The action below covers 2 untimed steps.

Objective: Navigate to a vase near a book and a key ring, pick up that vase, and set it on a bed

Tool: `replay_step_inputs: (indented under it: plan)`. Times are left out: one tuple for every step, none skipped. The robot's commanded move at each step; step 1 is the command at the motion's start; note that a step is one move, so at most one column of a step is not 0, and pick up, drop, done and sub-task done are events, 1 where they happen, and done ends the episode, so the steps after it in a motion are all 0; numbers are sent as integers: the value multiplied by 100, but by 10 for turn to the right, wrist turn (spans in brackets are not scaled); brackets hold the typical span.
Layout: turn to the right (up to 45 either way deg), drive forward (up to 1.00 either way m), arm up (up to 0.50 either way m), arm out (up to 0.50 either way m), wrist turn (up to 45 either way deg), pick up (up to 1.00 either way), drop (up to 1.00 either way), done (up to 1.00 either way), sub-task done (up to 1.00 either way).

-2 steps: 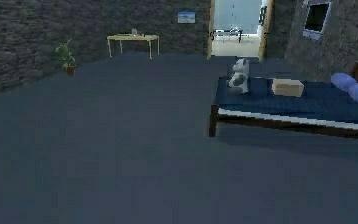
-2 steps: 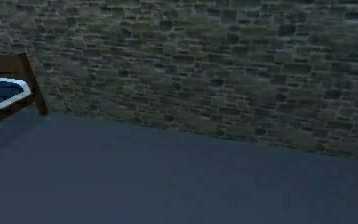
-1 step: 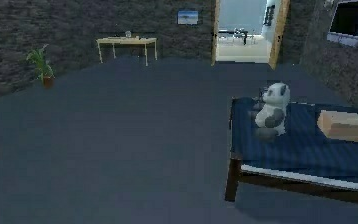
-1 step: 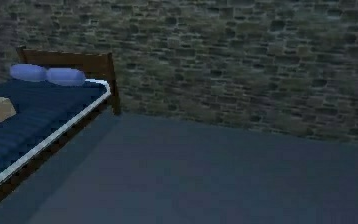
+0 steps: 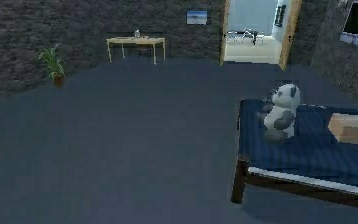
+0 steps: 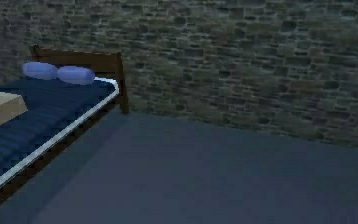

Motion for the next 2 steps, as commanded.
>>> replay_step_inputs:
  plan:
    - [-60,0,0,0,0,0,0,0,0]
    - [0,100,0,0,0,0,0,0,0]
